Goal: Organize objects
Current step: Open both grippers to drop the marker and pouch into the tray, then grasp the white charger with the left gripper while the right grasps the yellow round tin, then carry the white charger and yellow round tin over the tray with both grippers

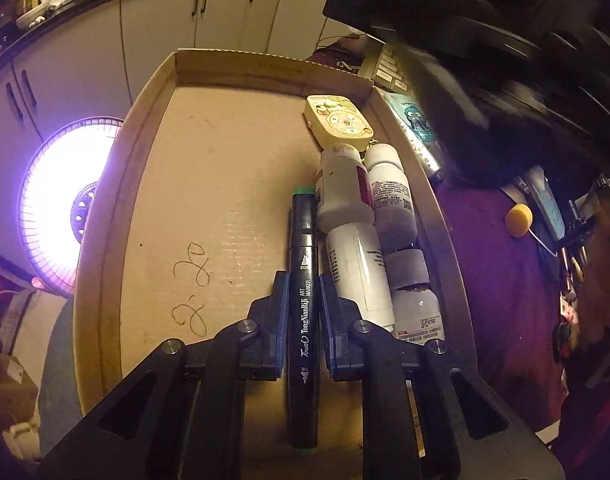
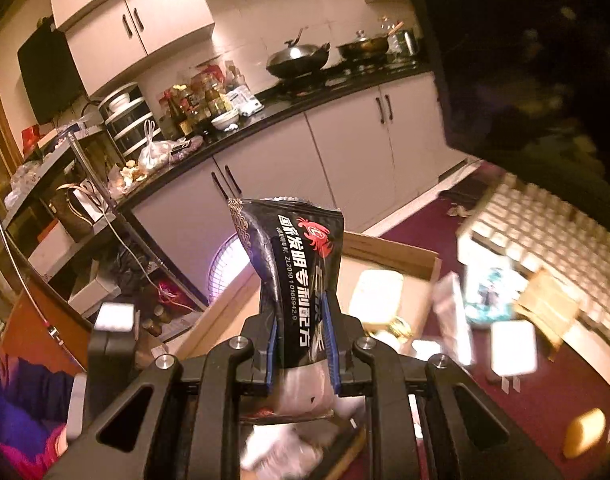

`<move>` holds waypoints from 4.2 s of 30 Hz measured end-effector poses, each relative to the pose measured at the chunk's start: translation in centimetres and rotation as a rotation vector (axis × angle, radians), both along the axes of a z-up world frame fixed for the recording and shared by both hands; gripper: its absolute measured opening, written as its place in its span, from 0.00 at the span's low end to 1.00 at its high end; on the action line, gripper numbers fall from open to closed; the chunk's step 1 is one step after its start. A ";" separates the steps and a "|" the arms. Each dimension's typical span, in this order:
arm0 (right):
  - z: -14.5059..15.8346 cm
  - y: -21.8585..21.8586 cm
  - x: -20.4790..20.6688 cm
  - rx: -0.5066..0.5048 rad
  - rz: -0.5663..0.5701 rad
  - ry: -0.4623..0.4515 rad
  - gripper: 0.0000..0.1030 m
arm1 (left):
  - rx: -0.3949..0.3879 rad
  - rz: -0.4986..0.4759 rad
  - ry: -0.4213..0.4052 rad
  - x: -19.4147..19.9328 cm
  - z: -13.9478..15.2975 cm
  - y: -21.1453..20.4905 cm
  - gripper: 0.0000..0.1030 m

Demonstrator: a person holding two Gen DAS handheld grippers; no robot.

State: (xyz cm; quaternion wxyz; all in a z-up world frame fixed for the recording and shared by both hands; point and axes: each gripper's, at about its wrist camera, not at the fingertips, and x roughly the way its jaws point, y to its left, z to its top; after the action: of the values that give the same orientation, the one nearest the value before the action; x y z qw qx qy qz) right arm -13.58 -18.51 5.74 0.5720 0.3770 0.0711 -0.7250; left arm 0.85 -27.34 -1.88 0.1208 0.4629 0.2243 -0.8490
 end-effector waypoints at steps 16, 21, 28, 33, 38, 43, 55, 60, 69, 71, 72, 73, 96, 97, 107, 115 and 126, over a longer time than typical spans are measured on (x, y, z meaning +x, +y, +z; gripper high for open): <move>-5.9 -9.8 1.9 0.276 -0.008 0.301 0.18 | 0.021 -0.015 0.016 -0.4 -0.2 -0.8 0.14; -6.1 -8.6 1.0 0.234 -0.001 0.194 0.27 | 0.037 -0.006 0.010 -0.6 -0.2 -1.0 0.14; -3.0 -2.9 0.5 0.098 -0.027 0.098 0.52 | -0.012 0.045 -0.017 -0.7 0.3 -1.1 0.36; -1.6 3.8 1.0 0.018 -0.061 0.071 0.65 | -0.080 0.085 -0.023 -0.5 0.9 -0.6 0.48; -2.4 10.5 1.3 0.016 -0.101 0.063 0.72 | -0.253 0.120 -0.010 0.4 2.2 2.2 0.48; -2.8 17.6 0.6 -0.007 -0.208 0.043 0.74 | -0.410 0.156 0.081 0.8 4.1 4.8 0.48; -3.6 24.0 -2.0 -0.016 -0.431 0.067 0.78 | -0.497 0.039 0.158 -0.7 5.7 11.3 0.63; -3.3 25.4 -3.6 -0.021 -0.474 0.055 0.78 | -0.500 0.029 0.152 -0.9 5.4 11.8 0.63; 0.0 29.4 -7.4 -0.096 -0.561 0.109 0.78 | -0.415 -0.029 0.169 -1.7 4.8 12.0 0.63; -0.6 27.8 -6.4 -0.062 -0.448 0.102 0.78 | -0.386 -0.049 0.178 -2.0 4.5 12.0 0.63; -1.1 26.8 -5.8 -0.029 -0.410 0.116 0.78 | -0.376 -0.055 0.179 -2.1 4.3 12.0 0.63; -1.7 25.6 -5.1 0.018 -0.379 0.143 0.78 | -0.362 -0.063 0.176 -2.2 4.1 12.0 0.63; -7.0 20.8 -4.7 0.263 -0.444 0.280 0.31 | -0.277 -0.021 0.068 -15.1 4.2 13.3 0.63; -6.6 21.5 -3.9 0.238 -0.444 0.288 0.31 | -0.277 -0.010 0.036 -16.4 3.3 13.3 0.63; -5.7 25.0 -3.2 0.120 -0.467 0.245 0.31 | -0.156 0.020 -0.061 -21.4 0.9 10.6 0.63; -5.4 24.9 -2.9 0.082 -0.448 0.236 0.31 | -0.234 -0.001 -0.154 -23.8 -1.1 11.6 0.63; -5.3 25.4 -2.9 0.064 -0.462 0.237 0.31 | -0.251 -0.114 -0.118 -20.5 -1.5 14.3 0.43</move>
State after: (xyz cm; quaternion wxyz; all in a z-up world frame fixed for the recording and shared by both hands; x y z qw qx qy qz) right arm -16.50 6.90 0.48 0.3667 0.3137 0.0724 -0.8729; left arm -19.62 -13.01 -3.39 0.1423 0.5053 0.0823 -0.8471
